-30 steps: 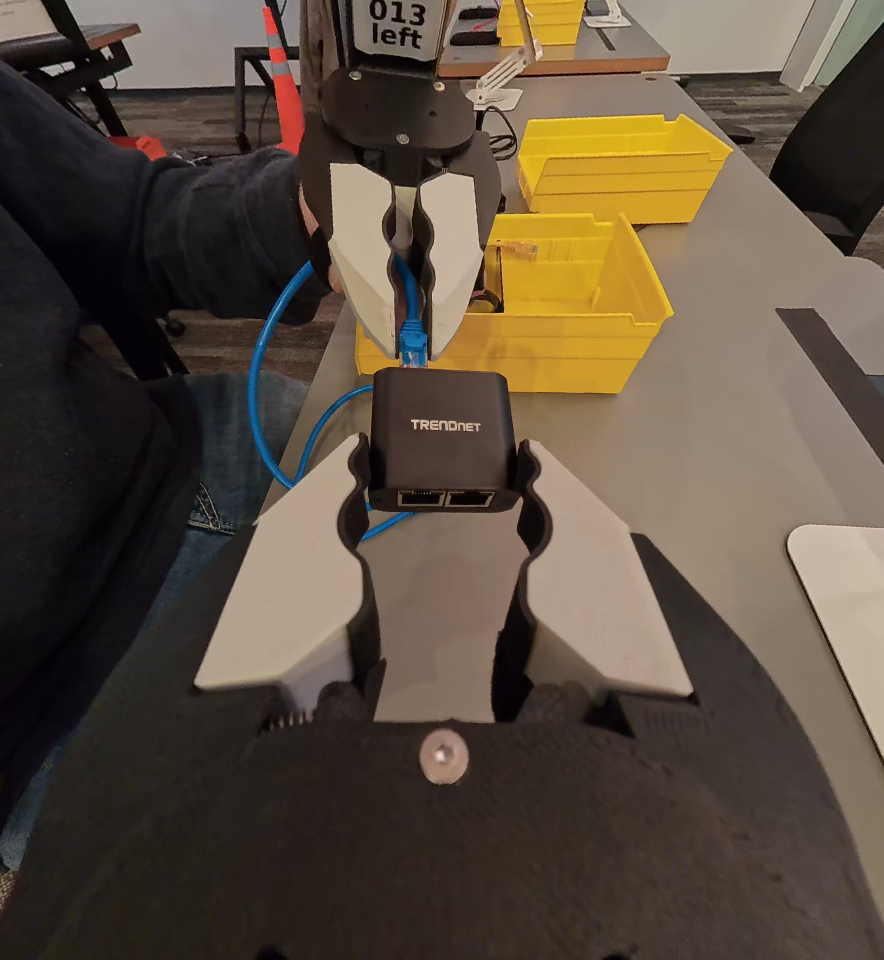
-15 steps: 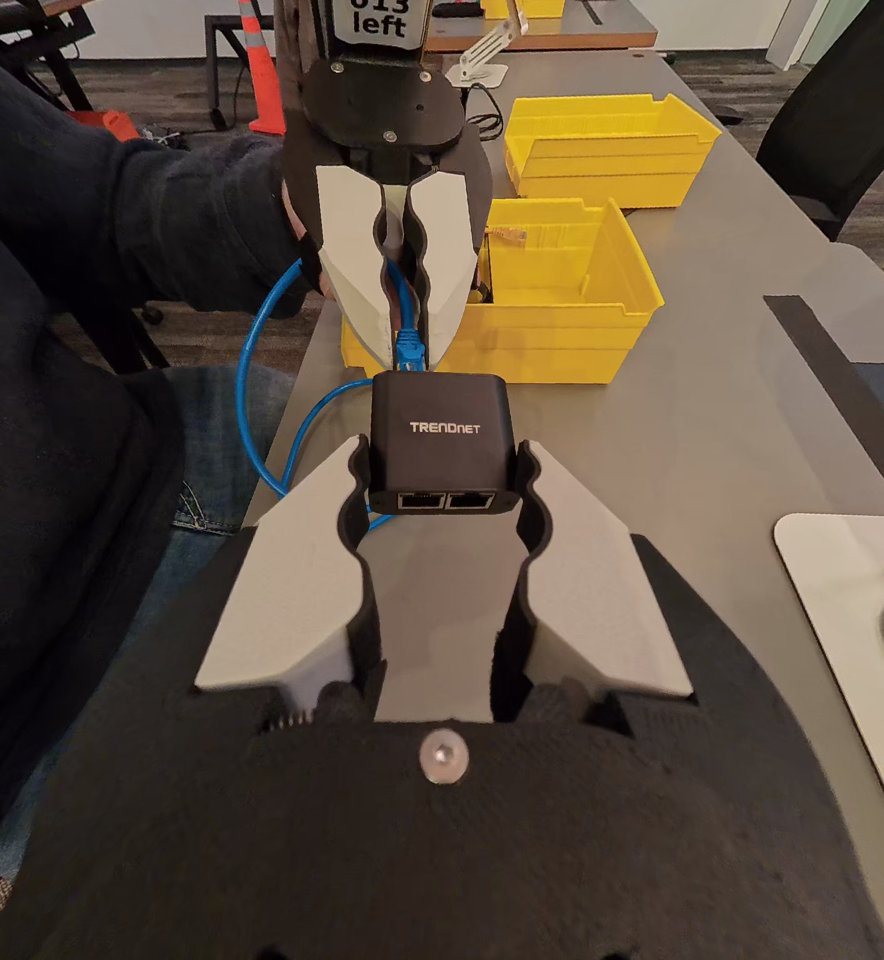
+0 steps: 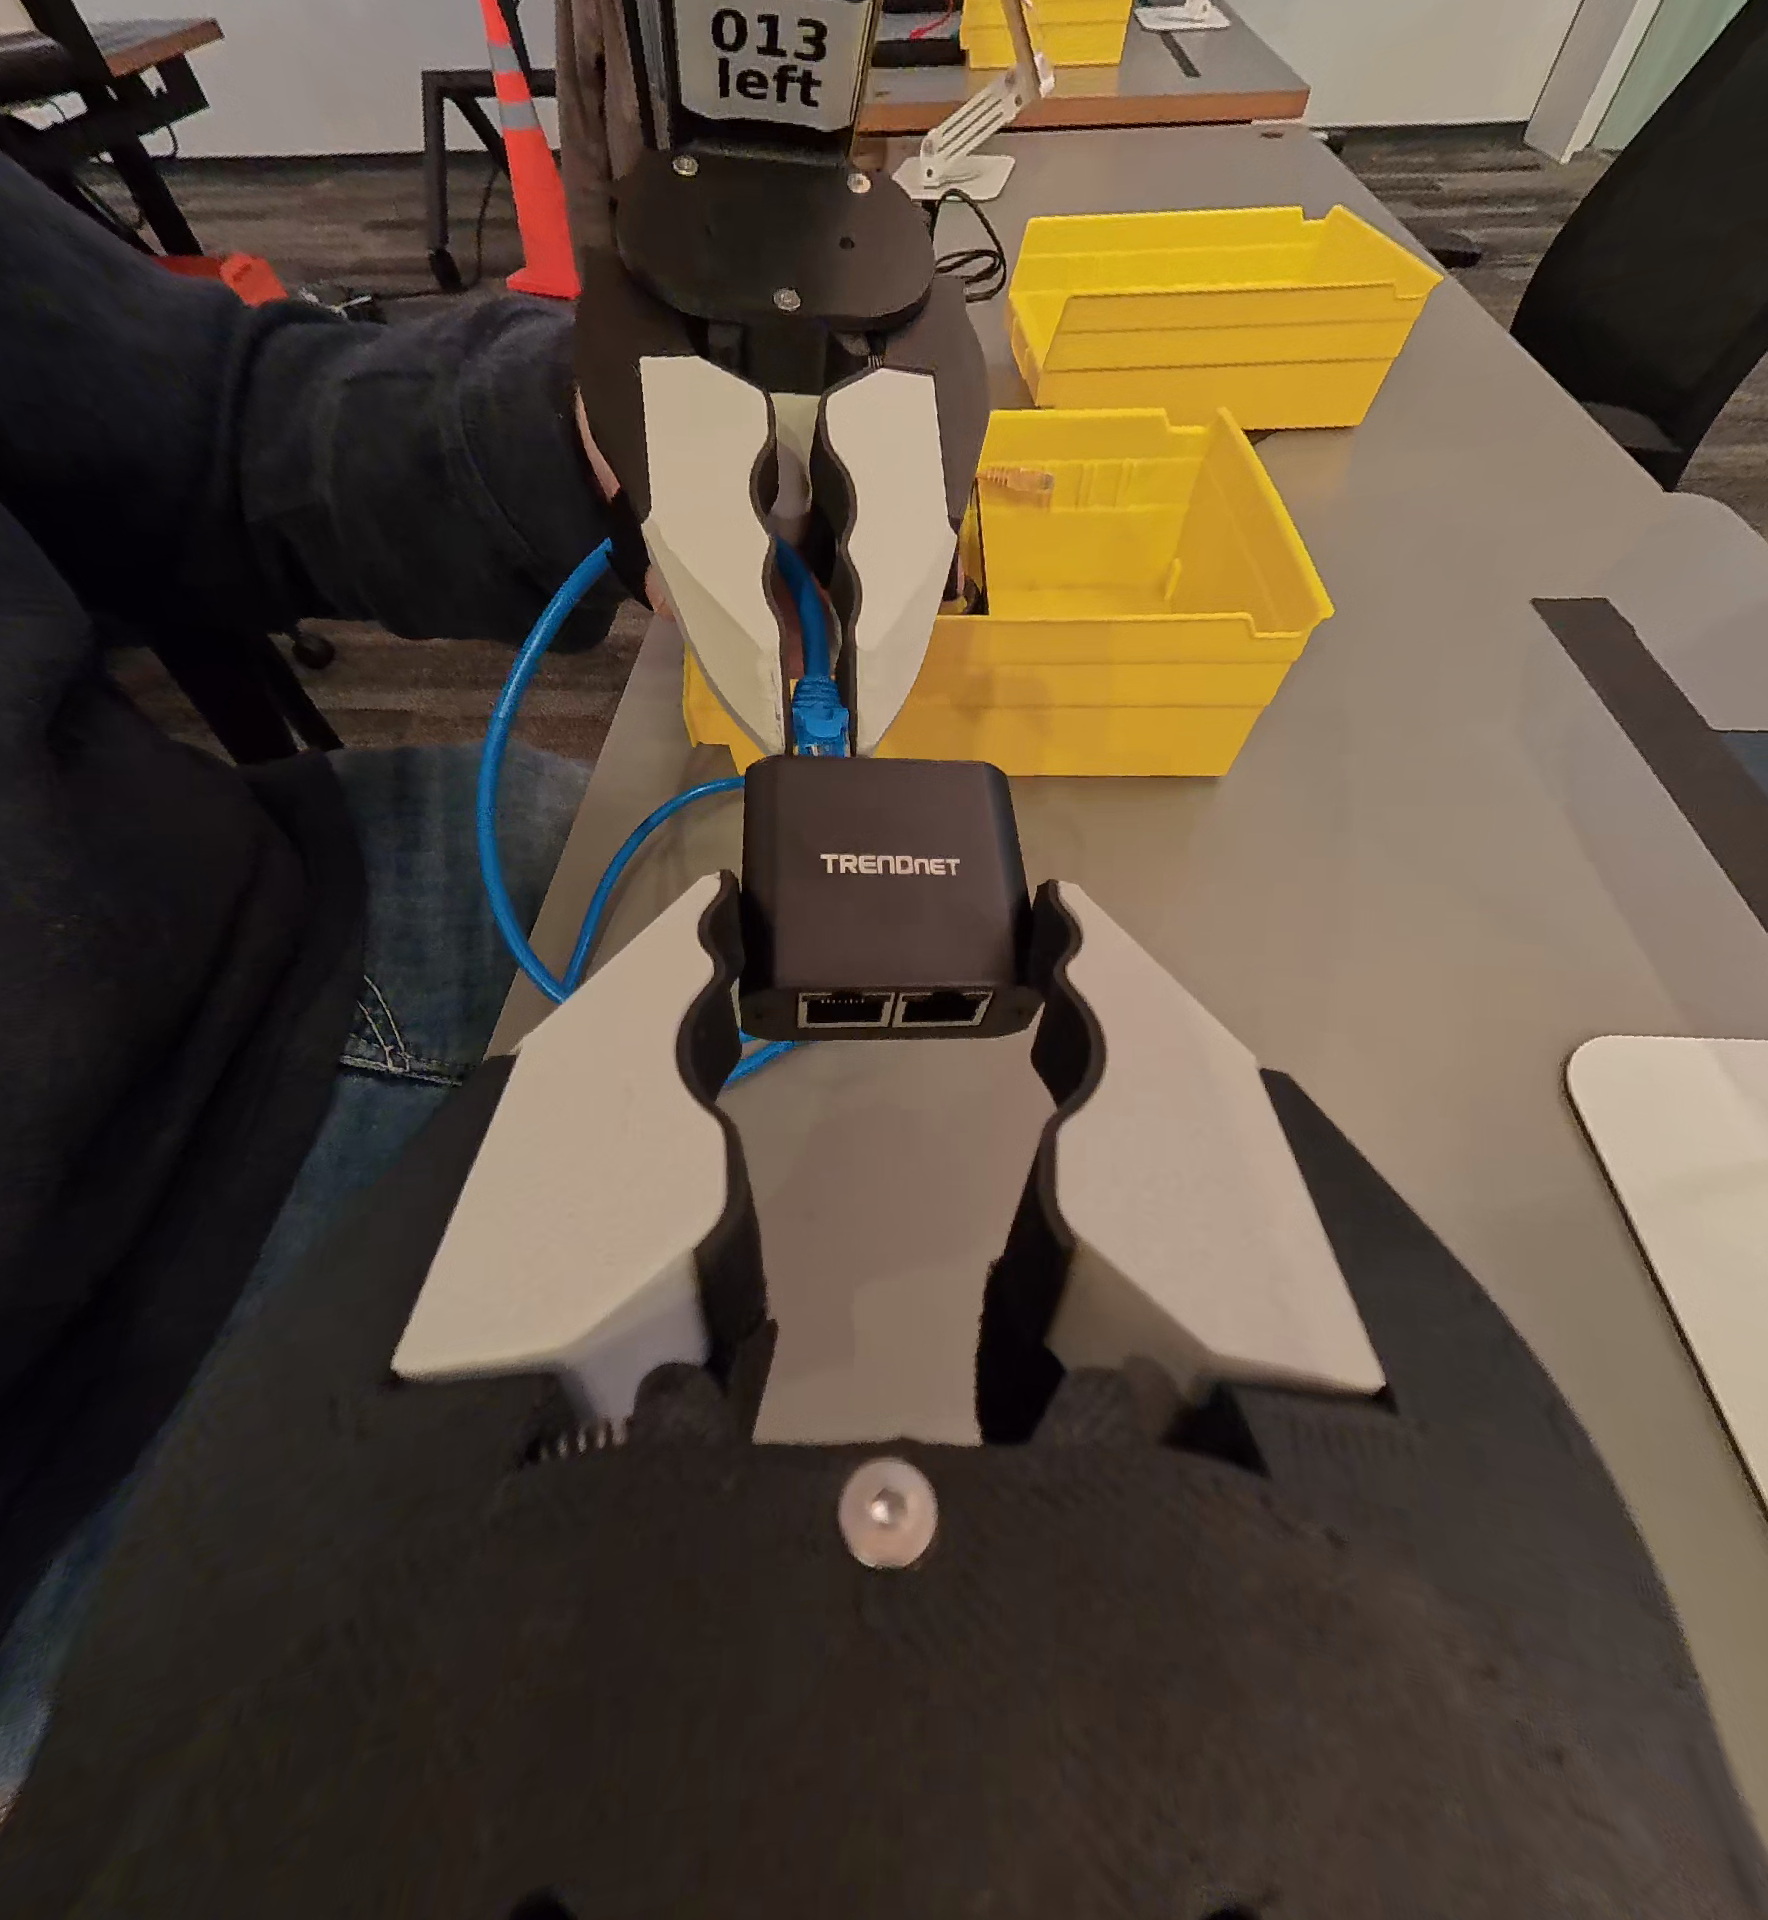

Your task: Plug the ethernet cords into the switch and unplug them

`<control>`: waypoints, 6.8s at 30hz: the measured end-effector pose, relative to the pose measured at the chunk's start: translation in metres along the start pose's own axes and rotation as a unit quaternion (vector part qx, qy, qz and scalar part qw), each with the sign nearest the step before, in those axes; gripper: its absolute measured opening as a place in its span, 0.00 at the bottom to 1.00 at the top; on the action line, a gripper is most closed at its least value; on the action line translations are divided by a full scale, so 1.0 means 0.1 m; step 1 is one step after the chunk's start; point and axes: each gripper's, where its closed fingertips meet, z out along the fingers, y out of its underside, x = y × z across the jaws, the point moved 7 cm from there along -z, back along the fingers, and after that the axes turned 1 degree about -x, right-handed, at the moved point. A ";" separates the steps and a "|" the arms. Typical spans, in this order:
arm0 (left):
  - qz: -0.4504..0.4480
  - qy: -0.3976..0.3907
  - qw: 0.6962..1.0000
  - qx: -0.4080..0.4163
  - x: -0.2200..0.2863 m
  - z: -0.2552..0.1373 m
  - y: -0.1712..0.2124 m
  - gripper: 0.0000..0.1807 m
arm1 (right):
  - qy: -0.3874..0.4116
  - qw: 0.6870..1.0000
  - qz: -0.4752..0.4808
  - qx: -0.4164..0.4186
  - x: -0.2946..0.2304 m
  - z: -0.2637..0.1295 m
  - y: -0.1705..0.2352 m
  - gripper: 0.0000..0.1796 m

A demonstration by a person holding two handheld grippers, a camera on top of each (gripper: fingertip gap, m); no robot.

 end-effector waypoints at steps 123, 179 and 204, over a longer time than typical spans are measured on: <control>0.186 -0.028 0.968 0.164 0.19 0.22 -0.49 0.13 | 0.136 0.983 -0.060 0.109 -0.36 -0.36 -0.51 0.13; -0.012 -0.388 0.795 -0.466 -0.33 -1.80 1.46 0.36 | 0.156 0.976 0.004 -0.155 -0.44 -0.20 0.49 0.12; -0.065 -0.467 0.767 -0.436 -0.65 -1.97 1.89 0.06 | 0.146 0.977 -0.002 -0.154 -0.50 -0.16 0.45 0.12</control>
